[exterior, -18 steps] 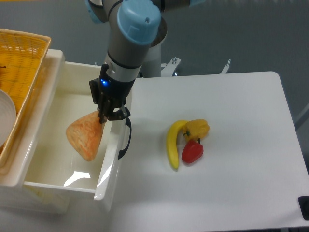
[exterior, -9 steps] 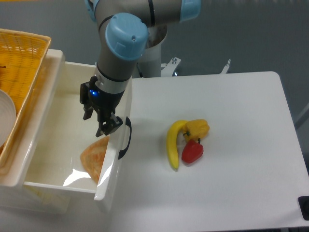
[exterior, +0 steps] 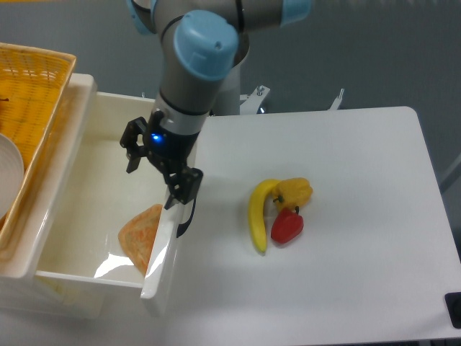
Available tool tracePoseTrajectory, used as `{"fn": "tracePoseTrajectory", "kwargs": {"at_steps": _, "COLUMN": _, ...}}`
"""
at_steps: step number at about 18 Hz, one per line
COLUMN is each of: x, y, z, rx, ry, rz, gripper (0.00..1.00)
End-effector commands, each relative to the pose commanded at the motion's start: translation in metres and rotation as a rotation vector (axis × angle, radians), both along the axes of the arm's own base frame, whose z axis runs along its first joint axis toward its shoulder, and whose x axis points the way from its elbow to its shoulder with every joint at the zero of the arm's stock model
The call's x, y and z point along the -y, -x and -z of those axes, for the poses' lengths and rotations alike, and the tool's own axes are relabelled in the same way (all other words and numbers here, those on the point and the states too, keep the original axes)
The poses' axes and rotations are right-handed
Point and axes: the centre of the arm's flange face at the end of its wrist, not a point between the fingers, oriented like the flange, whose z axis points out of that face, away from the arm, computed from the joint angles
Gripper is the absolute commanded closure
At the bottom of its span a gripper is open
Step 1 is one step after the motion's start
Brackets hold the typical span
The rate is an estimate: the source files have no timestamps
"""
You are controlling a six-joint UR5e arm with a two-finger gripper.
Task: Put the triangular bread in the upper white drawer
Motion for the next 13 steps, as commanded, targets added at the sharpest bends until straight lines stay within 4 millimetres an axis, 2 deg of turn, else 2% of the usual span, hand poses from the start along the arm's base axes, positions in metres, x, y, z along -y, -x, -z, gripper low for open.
{"fn": "tracePoseTrajectory", "kwargs": {"at_steps": 3, "x": 0.011, "y": 0.027, "z": -0.014, "rx": -0.065, "ry": -0.016, "rz": -0.040, "gripper": 0.00}}
{"fn": "tracePoseTrajectory", "kwargs": {"at_steps": 6, "x": 0.024, "y": 0.054, "z": -0.016, "rx": -0.154, "ry": -0.013, "rz": -0.070, "gripper": 0.00}}
{"fn": "tracePoseTrajectory", "kwargs": {"at_steps": 8, "x": 0.038, "y": 0.074, "z": -0.006, "rx": -0.198, "ry": 0.010, "rz": -0.023, "gripper": 0.00}}
{"fn": "tracePoseTrajectory", "kwargs": {"at_steps": 11, "x": 0.065, "y": 0.096, "z": 0.024, "rx": -0.241, "ry": 0.101, "rz": 0.011, "gripper": 0.00}}
{"fn": "tracePoseTrajectory", "kwargs": {"at_steps": 13, "x": 0.081, "y": 0.111, "z": 0.031, "rx": -0.267, "ry": 0.144, "rz": 0.020, "gripper": 0.00}}
